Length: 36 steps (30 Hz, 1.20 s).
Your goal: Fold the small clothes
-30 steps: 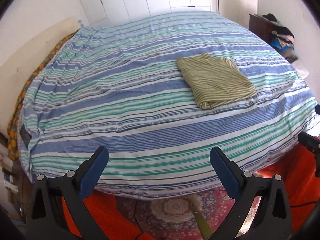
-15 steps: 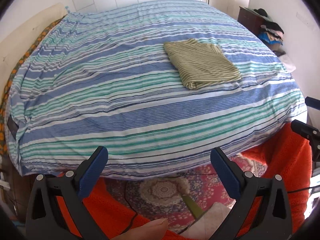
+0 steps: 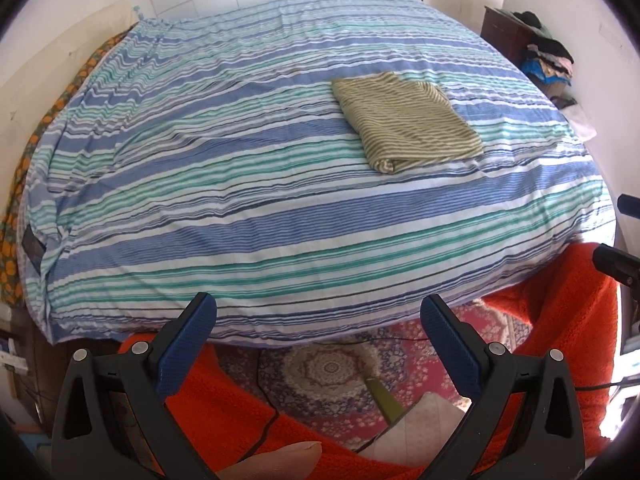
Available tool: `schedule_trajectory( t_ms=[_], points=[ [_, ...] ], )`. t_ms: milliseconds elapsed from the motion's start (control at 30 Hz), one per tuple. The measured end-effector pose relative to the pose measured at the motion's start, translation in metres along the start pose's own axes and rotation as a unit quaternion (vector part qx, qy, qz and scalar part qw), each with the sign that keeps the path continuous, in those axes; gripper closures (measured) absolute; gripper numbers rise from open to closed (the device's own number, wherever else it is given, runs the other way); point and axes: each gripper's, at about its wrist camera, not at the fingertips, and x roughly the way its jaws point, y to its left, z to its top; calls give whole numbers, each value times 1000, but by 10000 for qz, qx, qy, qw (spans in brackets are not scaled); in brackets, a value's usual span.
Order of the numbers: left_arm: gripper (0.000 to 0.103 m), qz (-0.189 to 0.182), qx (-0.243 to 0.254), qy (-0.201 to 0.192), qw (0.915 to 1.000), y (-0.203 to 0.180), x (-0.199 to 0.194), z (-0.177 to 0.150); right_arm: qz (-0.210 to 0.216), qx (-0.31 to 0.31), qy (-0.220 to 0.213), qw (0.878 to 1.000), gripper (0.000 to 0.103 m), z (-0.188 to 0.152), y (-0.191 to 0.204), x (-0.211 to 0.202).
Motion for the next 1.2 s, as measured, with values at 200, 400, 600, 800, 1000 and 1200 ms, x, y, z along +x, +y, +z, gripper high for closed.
schedule_trajectory(
  t_ms=[200,400,600,800,1000,1200],
  points=[
    [1,237,187,-52,9995,-8,3,3,-61,71,118,9999,1,0,-6,7],
    [1,304,277,-62,9991,-13,2,4,-68,12,282,9996,1,-4,-7,13],
    [1,384,330,-104,9987,-17,-1,7,-107,-51,214,9997,1,1,-4,9],
    [1,475,360,-118,9982,-17,-1,8,-99,-162,224,9996,1,4,1,9],
    [1,449,353,-92,9983,-18,0,9,-113,-268,152,9995,1,8,4,3],
    [1,448,353,-128,9983,-19,-1,10,-177,-316,121,9993,1,11,5,3]
  ],
)
